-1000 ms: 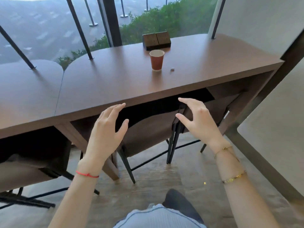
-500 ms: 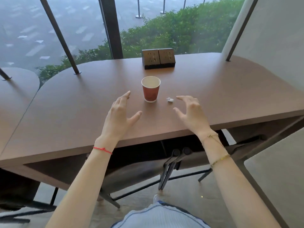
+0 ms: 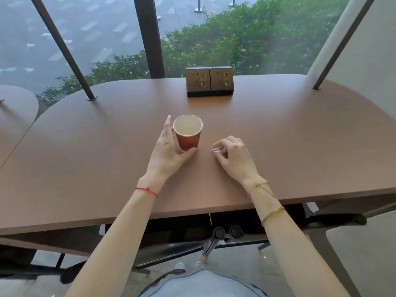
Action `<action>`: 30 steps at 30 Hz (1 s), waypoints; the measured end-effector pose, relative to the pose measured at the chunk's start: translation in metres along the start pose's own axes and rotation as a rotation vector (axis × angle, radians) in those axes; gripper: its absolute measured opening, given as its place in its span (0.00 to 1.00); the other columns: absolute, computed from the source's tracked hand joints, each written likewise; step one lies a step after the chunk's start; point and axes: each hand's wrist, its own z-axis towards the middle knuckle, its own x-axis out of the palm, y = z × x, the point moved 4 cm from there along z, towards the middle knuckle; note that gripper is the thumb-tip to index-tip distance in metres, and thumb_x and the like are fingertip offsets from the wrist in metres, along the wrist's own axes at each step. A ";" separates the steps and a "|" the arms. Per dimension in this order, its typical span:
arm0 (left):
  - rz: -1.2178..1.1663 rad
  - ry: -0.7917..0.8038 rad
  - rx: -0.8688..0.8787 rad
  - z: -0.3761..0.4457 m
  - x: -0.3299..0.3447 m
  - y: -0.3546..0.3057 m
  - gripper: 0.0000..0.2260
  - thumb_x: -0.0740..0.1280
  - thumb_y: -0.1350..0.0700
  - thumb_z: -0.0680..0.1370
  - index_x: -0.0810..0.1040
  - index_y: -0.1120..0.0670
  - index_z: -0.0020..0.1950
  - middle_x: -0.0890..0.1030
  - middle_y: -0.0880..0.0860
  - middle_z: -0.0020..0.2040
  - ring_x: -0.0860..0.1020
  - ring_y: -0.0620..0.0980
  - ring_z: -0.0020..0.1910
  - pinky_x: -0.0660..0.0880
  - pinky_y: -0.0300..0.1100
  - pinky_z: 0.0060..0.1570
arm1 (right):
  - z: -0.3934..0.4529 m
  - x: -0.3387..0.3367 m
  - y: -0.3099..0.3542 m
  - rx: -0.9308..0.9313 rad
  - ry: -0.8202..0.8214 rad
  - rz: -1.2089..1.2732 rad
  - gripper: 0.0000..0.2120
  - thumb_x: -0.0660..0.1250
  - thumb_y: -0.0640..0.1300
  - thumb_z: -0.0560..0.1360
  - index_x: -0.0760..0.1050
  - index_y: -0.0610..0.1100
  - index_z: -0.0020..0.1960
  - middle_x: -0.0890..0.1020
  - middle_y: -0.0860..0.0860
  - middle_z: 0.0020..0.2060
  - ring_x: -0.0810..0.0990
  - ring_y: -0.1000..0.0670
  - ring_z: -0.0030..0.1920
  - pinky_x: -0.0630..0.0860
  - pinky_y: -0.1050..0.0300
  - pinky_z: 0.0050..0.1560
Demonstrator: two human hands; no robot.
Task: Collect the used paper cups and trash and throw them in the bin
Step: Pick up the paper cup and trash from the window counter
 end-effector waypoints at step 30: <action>0.101 -0.565 -0.345 -0.275 -0.139 0.022 0.33 0.78 0.50 0.66 0.67 0.49 0.66 0.75 0.43 0.57 0.77 0.35 0.52 0.69 0.20 0.47 | -0.091 0.053 0.152 -0.527 0.282 0.223 0.02 0.68 0.42 0.76 0.80 0.46 0.48 0.78 0.54 0.41 0.74 0.54 0.45 0.68 0.70 0.46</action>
